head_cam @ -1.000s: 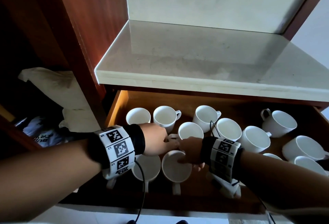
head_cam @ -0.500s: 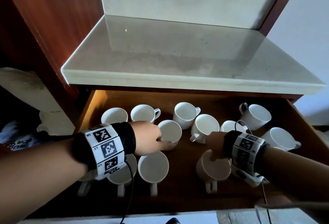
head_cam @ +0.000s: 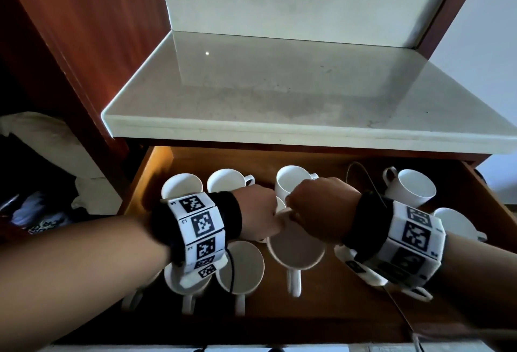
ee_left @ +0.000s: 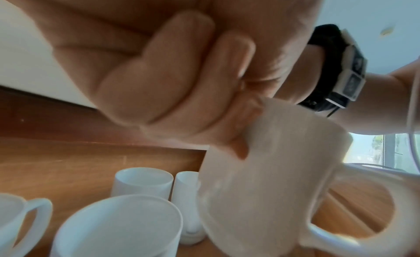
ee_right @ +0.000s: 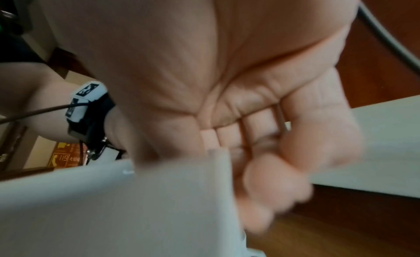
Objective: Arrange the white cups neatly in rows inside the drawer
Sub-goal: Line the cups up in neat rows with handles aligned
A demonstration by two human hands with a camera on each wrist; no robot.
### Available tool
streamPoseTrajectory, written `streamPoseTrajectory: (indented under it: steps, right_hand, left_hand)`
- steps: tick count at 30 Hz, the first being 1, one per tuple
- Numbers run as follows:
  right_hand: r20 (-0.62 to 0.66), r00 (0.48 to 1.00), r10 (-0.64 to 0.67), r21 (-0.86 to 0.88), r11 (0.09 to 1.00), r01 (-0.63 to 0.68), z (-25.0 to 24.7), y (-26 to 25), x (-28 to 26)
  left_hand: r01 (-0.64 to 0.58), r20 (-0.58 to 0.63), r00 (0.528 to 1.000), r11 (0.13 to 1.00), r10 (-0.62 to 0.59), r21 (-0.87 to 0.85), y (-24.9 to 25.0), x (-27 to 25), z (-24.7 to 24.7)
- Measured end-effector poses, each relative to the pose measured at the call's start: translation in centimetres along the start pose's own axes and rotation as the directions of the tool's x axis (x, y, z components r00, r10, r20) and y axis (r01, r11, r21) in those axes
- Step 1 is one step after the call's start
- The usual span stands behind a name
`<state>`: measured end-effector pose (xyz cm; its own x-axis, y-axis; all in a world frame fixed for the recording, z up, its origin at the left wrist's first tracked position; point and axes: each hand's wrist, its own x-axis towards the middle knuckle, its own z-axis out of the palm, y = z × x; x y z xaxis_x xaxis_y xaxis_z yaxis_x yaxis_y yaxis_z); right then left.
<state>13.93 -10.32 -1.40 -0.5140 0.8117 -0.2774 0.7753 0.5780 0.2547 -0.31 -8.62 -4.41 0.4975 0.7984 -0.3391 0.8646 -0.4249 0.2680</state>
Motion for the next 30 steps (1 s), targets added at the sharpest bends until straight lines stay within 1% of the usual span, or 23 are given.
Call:
streamPoseTrajectory:
  steps: [2,4,6,8,11,14,17,18,22,24,26,28,29,30]
  right_hand:
    - [0.044,0.998,0.039,0.102,0.994,-0.043,1.1,0.7,0.4]
    - [0.121,0.992,0.038,0.166,0.984,-0.058,2.8,1.2,1.0]
    - [0.173,0.984,0.041,0.203,0.976,-0.076,4.5,1.2,1.5]
    - [0.249,0.968,0.043,0.206,0.974,-0.096,6.0,0.9,1.9]
    - [0.38,0.924,0.044,0.193,0.973,-0.126,7.9,0.6,2.5]
    - [0.48,0.877,0.021,0.182,0.976,-0.123,8.8,0.2,3.0]
    - [0.575,0.818,-0.003,0.242,0.956,-0.166,9.1,-0.4,3.3]
    - [0.574,0.819,-0.002,0.242,0.956,-0.167,9.1,-0.6,3.4]
    - [0.472,0.881,0.018,0.223,0.965,-0.139,8.9,-1.4,3.4]
    - [0.449,0.894,0.004,0.239,0.963,-0.125,8.5,-1.7,3.3]
    - [0.457,0.889,-0.009,0.259,0.958,-0.124,8.2,-1.7,3.0]
    - [0.495,0.867,-0.045,0.306,0.944,-0.126,7.9,-1.1,2.8]
    - [0.529,0.846,-0.06,0.367,0.916,-0.165,7.6,-0.4,2.7]
    - [0.554,0.831,-0.055,0.448,0.861,-0.241,7.3,0.6,2.6]
  left_hand:
    - [0.03,0.029,0.999,1.0,-0.03,0.004,-0.3,-0.1,0.2]
    - [0.045,0.056,0.998,0.998,-0.043,-0.042,-0.4,-0.2,0.6]
    - [0.03,0.062,0.998,0.996,-0.025,-0.08,-0.2,-0.5,0.6]
    - [0.011,0.047,0.999,0.998,-0.009,-0.056,-0.1,-0.8,0.3]
    - [0.028,0.015,0.999,0.998,-0.029,0.059,-0.5,-1.2,-0.1]
    - [0.056,-0.006,0.998,0.995,-0.056,0.079,-1.5,-1.5,0.2]
    - [0.064,0.005,0.998,0.993,-0.065,0.097,-2.0,-1.7,0.8]
    - [0.067,0.005,0.998,0.993,-0.067,0.099,-2.1,-1.8,0.9]
    - [0.069,0.006,0.998,0.993,-0.07,0.097,-2.5,-1.9,1.3]
    - [0.069,0.013,0.997,0.993,-0.07,0.092,-2.6,-1.9,1.5]
    - [0.066,0.024,0.997,0.993,-0.069,0.097,-2.6,-1.9,1.6]
    - [0.066,0.031,0.997,0.992,-0.07,0.105,-2.3,-1.8,1.6]
    - [0.067,0.029,0.997,0.992,-0.07,0.11,-2.2,-1.7,1.6]
    - [0.065,0.028,0.997,0.991,-0.069,0.114,-1.9,-1.6,1.5]
